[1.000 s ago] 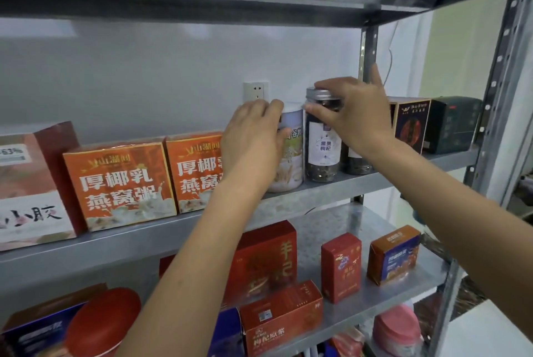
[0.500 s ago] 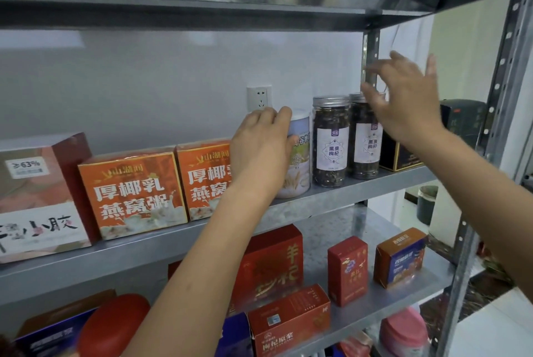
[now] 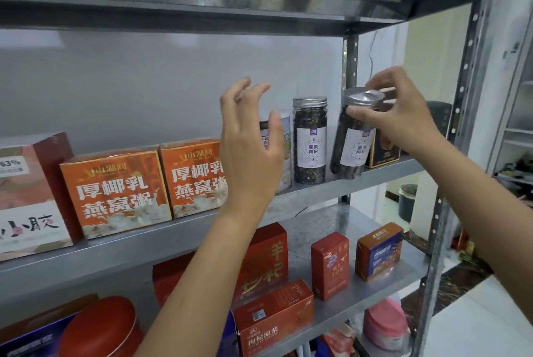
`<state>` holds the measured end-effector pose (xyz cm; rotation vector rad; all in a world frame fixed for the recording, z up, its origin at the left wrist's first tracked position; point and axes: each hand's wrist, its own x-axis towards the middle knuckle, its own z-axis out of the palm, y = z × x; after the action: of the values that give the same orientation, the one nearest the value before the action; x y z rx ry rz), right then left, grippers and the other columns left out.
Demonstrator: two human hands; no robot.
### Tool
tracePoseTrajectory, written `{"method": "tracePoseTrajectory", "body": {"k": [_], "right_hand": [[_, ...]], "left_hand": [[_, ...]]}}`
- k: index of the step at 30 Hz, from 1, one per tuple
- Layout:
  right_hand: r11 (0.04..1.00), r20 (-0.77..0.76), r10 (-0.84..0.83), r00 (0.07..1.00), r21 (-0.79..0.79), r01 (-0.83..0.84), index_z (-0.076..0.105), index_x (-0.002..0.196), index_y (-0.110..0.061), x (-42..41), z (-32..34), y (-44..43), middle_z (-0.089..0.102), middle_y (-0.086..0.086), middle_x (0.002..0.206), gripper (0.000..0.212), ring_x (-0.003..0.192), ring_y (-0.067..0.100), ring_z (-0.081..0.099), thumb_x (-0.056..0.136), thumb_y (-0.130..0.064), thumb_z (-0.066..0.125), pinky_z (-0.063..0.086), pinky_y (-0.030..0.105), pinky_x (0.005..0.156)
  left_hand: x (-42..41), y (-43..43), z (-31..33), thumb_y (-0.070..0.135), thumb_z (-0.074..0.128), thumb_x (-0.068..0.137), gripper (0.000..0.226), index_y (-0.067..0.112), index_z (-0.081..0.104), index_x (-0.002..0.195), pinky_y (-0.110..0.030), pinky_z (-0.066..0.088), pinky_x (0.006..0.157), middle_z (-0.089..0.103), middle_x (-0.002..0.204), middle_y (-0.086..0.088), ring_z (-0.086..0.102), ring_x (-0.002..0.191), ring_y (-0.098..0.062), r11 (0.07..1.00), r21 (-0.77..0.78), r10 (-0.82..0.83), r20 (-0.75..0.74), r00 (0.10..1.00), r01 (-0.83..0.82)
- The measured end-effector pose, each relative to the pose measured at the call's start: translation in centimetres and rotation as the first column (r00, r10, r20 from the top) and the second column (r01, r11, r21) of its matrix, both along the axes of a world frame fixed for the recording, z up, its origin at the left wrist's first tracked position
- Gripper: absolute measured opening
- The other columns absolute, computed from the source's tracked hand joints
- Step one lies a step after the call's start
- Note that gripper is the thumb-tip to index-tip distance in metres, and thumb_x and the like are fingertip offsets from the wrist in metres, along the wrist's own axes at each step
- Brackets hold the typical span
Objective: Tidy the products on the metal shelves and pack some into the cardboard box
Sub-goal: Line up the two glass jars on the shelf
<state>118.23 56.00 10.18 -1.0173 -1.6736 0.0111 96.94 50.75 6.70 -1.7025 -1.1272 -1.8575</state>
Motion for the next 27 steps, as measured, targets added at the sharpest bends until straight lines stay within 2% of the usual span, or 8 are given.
{"method": "tracePoseTrajectory", "body": {"k": [2,5,7,9,11,14,20,27], "right_hand": [[0.997,-0.156,0.033,0.987,-0.059,-0.042,0.053,0.108,-0.021,0.7,0.6,-1.6,0.059,-0.004,0.112,0.043,0.097,0.016,0.059,0.076,-0.033,0.079,0.051,0.029,0.079],[0.969,-0.305,0.165,0.938,-0.129,-0.212,0.059,0.095,-0.023,1.1,1.5,-4.1,0.065,-0.001,0.102,0.031,0.088,0.016,0.066,0.074,-0.032,0.079,0.058,0.035,0.079],[0.944,-0.355,0.206,0.912,-0.173,-0.281,0.059,0.091,-0.021,0.9,1.9,-5.3,0.067,0.002,0.096,0.031,0.082,0.012,0.068,0.073,-0.037,0.078,0.059,0.032,0.074],[0.949,-0.32,0.142,0.937,-0.226,-0.221,0.059,0.089,-0.019,0.4,1.9,-5.8,0.067,-0.003,0.086,0.036,0.072,0.006,0.067,0.072,-0.043,0.077,0.054,0.023,0.064],[0.962,-0.274,0.018,0.961,-0.258,-0.092,0.06,0.089,-0.018,0.2,1.5,-5.7,0.066,-0.003,0.083,0.039,0.069,0.008,0.065,0.072,-0.048,0.077,0.049,0.023,0.06],[0.922,-0.312,-0.062,0.948,-0.382,-0.066,0.057,0.1,-0.017,0.7,0.8,-5.4,0.065,-0.002,0.088,0.045,0.07,0.012,0.065,0.075,-0.049,0.076,0.049,0.027,0.058],[0.476,-0.785,0.066,0.615,-0.517,-0.711,0.062,0.093,-0.006,1.8,-0.8,-5.5,0.069,0.015,0.089,0.03,0.082,0.028,0.07,0.074,-0.027,0.073,0.061,0.037,0.068],[0.402,-0.831,0.056,0.553,-0.489,-0.774,0.062,0.088,-0.005,1.7,-2.5,-4.9,0.065,0.014,0.081,0.023,0.064,0.022,0.066,0.087,-0.028,0.064,0.059,0.029,0.056]], "left_hand": [[1.8,-0.7,-0.8,0.026,0.049,0.096,0.033,0.009,0.057,0.123,-0.006,0.039,0.092,0.05,0.127,-0.009,0.052,0.109,-0.007,0.982,0.025,-0.188,0.086,0.978,0.186],[4.9,-2.2,-1.9,0.052,0.047,0.096,0.043,0.023,0.052,0.128,-0.015,0.041,0.1,0.051,0.125,0.005,0.052,0.11,0.002,0.79,-0.301,-0.424,0.362,0.83,0.535],[6.8,-3.0,-2.5,0.067,0.04,0.09,0.06,0.026,0.052,0.132,-0.041,0.047,0.104,0.062,0.121,0.004,0.06,0.109,-0.008,0.378,-0.441,-0.448,0.682,0.578,0.814],[8.3,-3.6,-2.9,0.07,0.037,0.089,0.068,0.02,0.058,0.13,-0.051,0.053,0.093,0.071,0.113,-0.01,0.068,0.101,-0.025,-0.085,-0.238,-0.316,0.927,0.201,0.967],[9.3,-4.2,-3.1,0.068,0.033,0.093,0.069,0.012,0.064,0.119,-0.041,0.059,0.076,0.073,0.097,-0.016,0.07,0.084,-0.028,-0.264,-0.071,-0.17,0.985,0.026,0.962],[10.6,-4.6,-3.3,0.065,0.032,0.096,0.069,0.004,0.064,0.101,-0.03,0.058,0.053,0.068,0.08,-0.014,0.065,0.064,-0.023,-0.344,0.014,-0.079,0.996,-0.044,0.939],[11.4,-6.1,-3.3,0.049,0.036,0.098,0.057,-0.003,0.06,0.094,-0.026,0.055,0.046,0.064,0.073,-0.016,0.064,0.054,-0.024,-0.429,0.218,0.101,0.976,-0.193,0.877],[12.2,-6.3,-4.1,0.049,0.035,0.101,0.061,-0.005,0.062,0.094,-0.035,0.059,0.051,0.064,0.076,-0.018,0.065,0.056,-0.027,-0.394,0.313,0.122,0.95,-0.288,0.864]]}}
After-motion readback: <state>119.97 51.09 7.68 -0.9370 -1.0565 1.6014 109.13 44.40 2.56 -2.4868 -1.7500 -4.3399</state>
